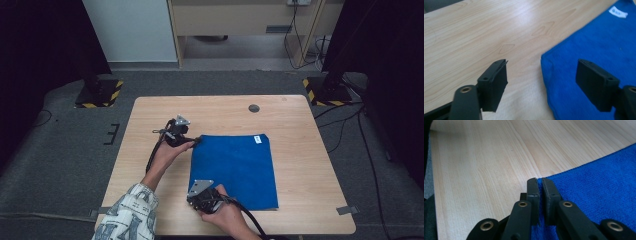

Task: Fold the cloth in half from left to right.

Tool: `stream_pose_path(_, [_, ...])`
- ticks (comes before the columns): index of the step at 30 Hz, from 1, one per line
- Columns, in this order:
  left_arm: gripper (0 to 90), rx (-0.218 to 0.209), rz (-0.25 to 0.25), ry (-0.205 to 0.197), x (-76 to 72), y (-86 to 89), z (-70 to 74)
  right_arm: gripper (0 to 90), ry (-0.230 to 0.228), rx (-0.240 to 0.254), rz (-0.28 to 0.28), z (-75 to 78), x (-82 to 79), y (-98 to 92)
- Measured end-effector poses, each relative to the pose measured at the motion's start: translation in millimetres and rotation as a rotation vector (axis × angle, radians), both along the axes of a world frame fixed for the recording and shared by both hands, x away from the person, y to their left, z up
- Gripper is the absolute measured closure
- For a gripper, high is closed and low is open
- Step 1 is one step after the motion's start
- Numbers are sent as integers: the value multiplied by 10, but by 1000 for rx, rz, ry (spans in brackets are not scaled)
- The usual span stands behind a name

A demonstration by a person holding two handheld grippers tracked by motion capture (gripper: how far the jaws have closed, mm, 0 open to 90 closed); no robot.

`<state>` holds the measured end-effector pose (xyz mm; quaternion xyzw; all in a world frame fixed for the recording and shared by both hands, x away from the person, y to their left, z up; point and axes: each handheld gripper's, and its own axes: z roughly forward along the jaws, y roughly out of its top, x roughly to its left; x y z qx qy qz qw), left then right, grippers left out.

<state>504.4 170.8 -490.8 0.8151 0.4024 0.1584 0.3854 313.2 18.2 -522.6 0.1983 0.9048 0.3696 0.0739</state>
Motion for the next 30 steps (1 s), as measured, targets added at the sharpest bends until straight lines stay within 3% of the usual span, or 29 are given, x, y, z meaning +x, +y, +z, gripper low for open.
stream_pose_path(4, [306,28,-12,30,39,-56,-124,839,6,6,-4,-12,8,20])
stream_pose_path(10, [423,69,6,31,105,-159,-267,836,7,10,-10,-16,-4,23])
stream_pose_path(15, [640,96,20,27,148,-190,-291,845,4,19,-14,-11,-16,-1])
stream_pose_path(17, [752,64,24,12,157,-188,-250,849,-3,22,-16,-6,-23,-7])
stream_pose_path(19, [821,64,16,4,168,-196,-205,854,-2,24,-18,5,-32,-11])
stream_pose_path(24, [869,66,-8,-4,175,-200,-114,861,-8,27,-31,40,-42,-13])
stream_pose_path(30, [875,41,12,4,203,-86,-100,863,-19,25,-37,74,-56,2])
